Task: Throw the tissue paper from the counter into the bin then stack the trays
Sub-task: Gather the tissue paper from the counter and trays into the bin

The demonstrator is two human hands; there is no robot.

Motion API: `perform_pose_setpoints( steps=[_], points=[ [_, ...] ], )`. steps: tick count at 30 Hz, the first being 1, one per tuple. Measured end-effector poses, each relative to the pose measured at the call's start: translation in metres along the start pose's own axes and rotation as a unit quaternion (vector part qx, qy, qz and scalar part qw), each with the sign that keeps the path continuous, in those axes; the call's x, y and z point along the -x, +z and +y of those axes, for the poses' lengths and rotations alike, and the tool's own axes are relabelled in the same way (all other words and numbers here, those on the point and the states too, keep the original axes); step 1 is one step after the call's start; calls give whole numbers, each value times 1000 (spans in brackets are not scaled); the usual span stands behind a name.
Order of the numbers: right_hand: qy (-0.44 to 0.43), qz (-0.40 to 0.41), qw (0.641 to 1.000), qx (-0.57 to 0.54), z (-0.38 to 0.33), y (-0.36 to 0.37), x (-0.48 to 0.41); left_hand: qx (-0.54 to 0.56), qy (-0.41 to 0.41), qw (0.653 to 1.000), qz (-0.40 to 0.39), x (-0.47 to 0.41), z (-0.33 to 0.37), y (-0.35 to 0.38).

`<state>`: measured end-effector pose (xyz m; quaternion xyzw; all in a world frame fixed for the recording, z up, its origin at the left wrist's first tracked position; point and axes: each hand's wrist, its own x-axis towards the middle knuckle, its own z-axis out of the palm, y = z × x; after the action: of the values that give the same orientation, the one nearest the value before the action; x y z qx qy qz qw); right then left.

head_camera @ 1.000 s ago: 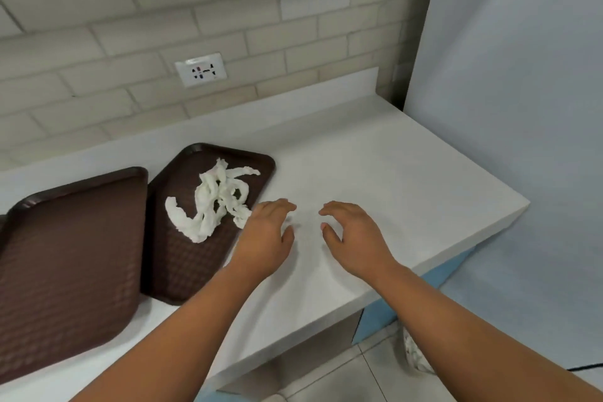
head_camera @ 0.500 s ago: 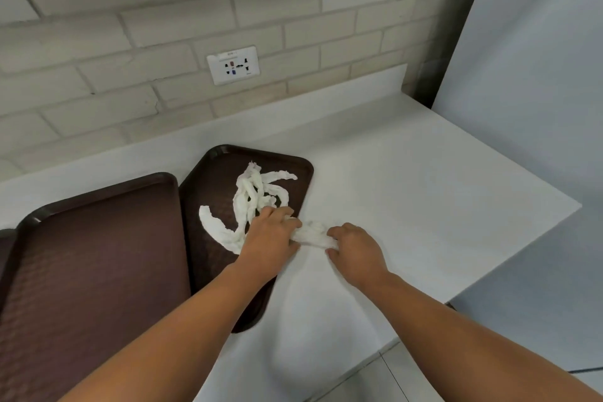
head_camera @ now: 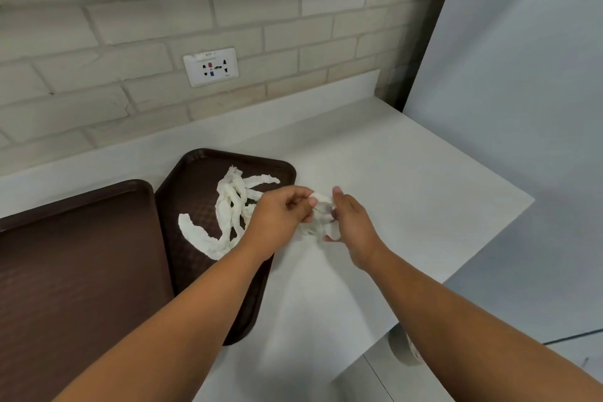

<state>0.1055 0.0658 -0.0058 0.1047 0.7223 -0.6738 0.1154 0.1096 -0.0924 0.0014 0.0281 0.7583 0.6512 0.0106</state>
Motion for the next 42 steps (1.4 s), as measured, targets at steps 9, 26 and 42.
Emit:
perform_pose_setpoints(
  steps=[9,26,42],
  points=[
    [30,-8,993,-114,-12,4,0,-206,97,973,26,0,-8,13],
    [16,69,991,110,26,-55,13,-653,109,725,-188,-32,-65,12],
    [15,126,981,147,37,-138,26,70,-92,989,-90,-43,8,86]
  ],
)
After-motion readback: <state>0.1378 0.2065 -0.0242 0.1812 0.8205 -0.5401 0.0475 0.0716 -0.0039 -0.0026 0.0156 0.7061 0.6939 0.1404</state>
